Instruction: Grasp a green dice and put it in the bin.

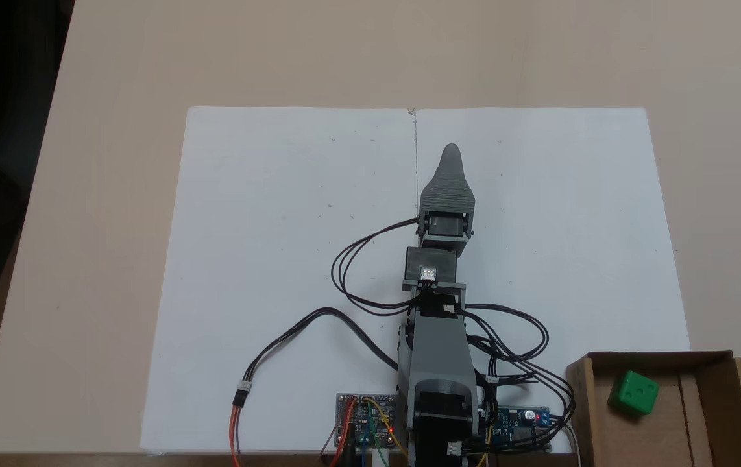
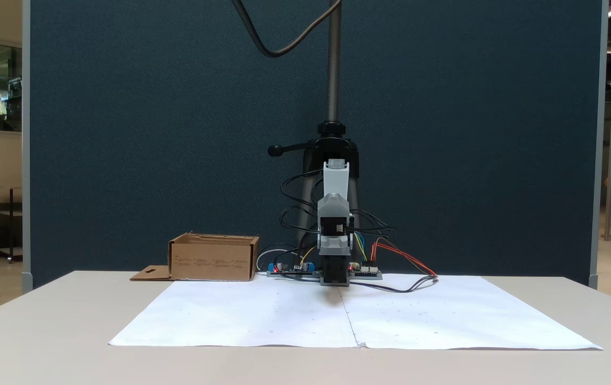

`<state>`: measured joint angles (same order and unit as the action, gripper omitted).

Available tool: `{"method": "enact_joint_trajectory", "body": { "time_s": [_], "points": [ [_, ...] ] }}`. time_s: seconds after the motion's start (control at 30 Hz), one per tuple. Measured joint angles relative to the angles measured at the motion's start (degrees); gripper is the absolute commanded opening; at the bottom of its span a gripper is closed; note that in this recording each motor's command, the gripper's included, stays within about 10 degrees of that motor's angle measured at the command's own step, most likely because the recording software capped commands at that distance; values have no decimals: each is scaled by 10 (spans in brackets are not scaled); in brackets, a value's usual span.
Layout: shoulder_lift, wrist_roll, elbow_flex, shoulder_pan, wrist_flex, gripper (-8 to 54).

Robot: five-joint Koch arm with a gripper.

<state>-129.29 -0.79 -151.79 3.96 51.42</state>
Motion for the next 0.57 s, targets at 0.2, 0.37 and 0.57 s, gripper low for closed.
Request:
{"method": "enact_joint_trajectory", "body": {
  "time_s": [0.2, 0.37, 0.57],
  "points": [
    [0, 1, -4, -8, 0, 435],
    [0, 1, -4, -3, 0, 444],
    [0, 1, -4, -8, 0, 445]
  ]
}}
